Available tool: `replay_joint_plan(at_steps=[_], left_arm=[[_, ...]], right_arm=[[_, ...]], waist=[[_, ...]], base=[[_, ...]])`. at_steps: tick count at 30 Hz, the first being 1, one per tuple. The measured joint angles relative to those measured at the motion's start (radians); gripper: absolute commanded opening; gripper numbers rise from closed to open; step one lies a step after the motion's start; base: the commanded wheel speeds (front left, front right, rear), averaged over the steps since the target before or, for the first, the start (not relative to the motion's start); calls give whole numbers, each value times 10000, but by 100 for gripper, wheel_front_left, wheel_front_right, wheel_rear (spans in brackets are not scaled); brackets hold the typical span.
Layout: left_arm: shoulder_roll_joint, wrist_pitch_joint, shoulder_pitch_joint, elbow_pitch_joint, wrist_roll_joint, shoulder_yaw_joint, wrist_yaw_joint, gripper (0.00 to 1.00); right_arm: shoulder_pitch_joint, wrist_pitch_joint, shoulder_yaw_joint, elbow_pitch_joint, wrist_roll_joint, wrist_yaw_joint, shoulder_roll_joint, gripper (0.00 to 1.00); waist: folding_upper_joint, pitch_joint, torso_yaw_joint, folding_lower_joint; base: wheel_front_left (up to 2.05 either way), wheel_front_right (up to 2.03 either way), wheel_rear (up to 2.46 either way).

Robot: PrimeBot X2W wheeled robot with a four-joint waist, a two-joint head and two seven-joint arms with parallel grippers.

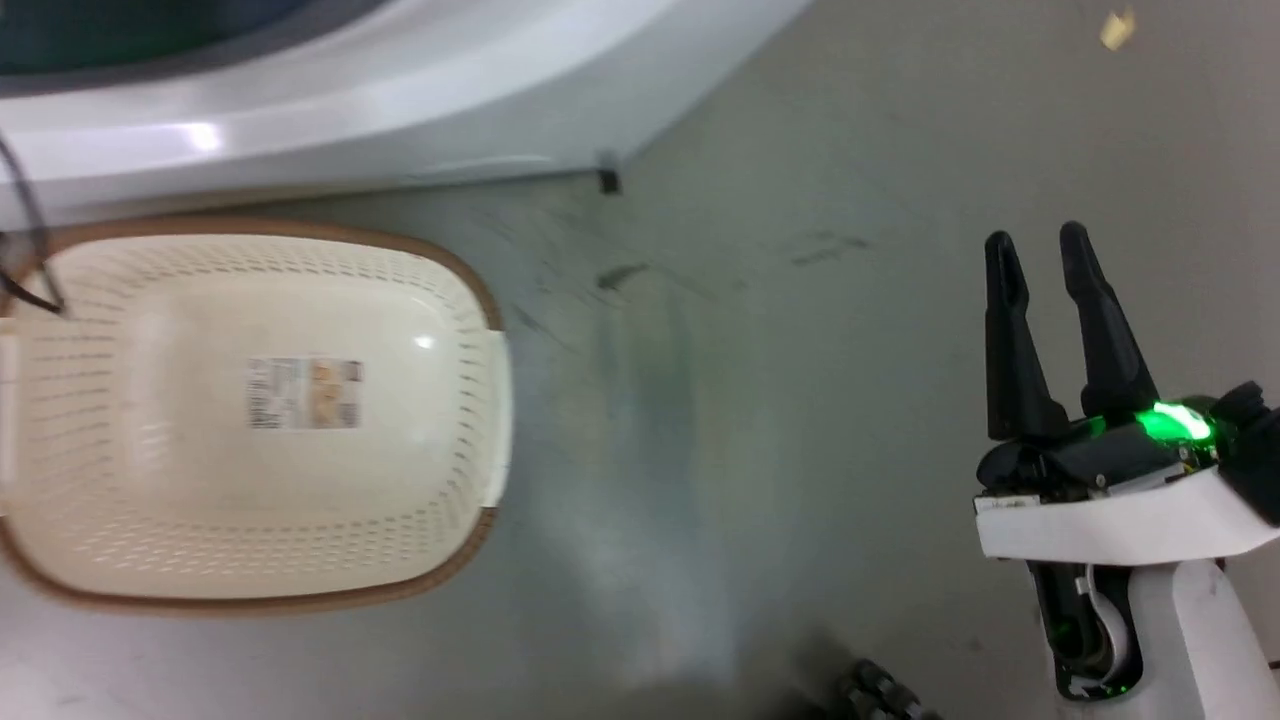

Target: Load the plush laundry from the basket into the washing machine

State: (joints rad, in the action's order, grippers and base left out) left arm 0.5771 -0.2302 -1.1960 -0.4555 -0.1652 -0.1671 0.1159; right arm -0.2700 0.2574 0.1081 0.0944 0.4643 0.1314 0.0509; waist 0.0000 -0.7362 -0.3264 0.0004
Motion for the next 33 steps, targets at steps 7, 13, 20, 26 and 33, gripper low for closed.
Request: replay_joint_plan(at_steps=[7,13,20,26,33], left_arm=[[368,-1003,-1508,-1916,656,-717,19,0],[416,-1124,-1856,-2769,830,-1145,94,0],[270,-750,-1988,-3279,754,-1547,102,52],[-178,215,-1567,-3921,464,-1641,90,100],[-1145,2585,-199,-4284,-479,-1152,-238,100]], right_arm=[[-71,0,54,10,221,0,2,100],[-81,0,105,10,284,0,2,100],[-184,0,-21,-6,178,0,2,100],[-191,0,-282,-84,-171,0,0,100],[299,0,-663,-167,-867,0,0,100]], waist=[[0,-600,-480,-1],[0,-648,-484,-3],[0,-521,-311,-3],[0,77,-90,-3],[0,1427,324,-5]], base=[[0,0,0],[0,0,0],[0,0,0],[0,0,0],[0,0,0]])
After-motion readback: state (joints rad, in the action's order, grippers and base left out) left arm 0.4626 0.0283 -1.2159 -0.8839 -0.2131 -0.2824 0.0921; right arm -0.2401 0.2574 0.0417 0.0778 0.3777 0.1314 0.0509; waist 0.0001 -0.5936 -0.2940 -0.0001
